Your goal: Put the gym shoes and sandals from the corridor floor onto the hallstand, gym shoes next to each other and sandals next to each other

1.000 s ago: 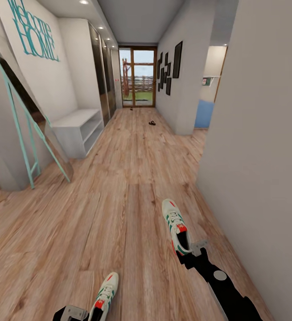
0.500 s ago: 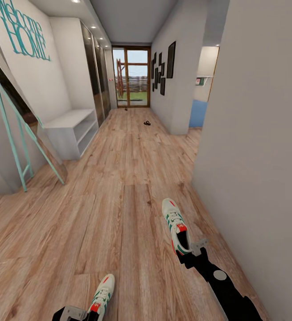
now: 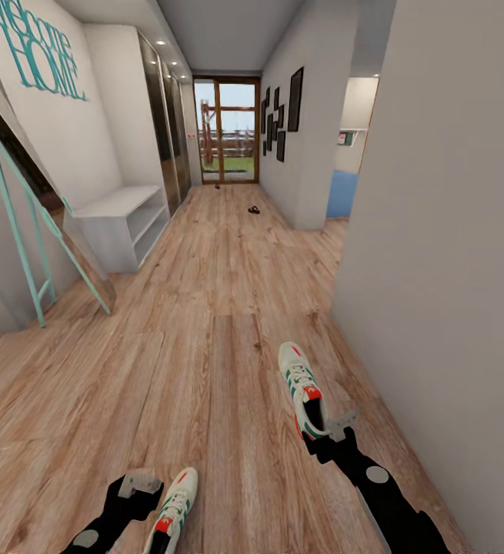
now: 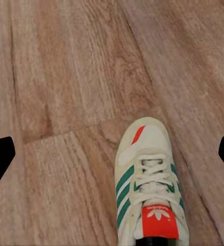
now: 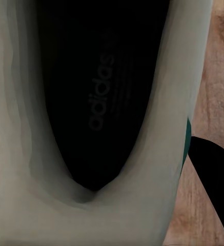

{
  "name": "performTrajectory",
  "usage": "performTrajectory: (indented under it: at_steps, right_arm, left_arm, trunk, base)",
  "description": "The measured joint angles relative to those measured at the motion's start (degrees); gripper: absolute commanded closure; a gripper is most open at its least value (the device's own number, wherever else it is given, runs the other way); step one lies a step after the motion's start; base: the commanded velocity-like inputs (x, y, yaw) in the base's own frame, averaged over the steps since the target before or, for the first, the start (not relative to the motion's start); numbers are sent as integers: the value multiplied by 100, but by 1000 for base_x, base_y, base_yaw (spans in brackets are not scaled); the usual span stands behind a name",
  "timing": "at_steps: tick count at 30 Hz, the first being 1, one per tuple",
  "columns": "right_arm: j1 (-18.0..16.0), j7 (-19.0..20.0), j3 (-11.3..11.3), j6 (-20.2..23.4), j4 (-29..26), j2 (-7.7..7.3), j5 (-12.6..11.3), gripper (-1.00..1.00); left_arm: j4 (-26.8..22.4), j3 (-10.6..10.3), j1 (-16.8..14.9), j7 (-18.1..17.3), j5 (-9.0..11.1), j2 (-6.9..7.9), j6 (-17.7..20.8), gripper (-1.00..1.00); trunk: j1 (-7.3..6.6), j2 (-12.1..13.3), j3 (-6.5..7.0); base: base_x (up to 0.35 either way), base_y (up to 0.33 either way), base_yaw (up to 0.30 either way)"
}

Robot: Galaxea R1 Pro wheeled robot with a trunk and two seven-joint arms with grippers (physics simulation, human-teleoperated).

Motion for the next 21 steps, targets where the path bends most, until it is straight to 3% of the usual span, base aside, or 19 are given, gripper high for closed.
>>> performTrajectory:
  at_steps: [21]
  right_arm:
    - [4,-1,1,-8,-5,-7,7,100]
  left_arm:
    - [76,16,-52,-78,0,-18,-45,-100]
  trunk:
    - [462,-842,-570]
  base:
    - [0,0,0]
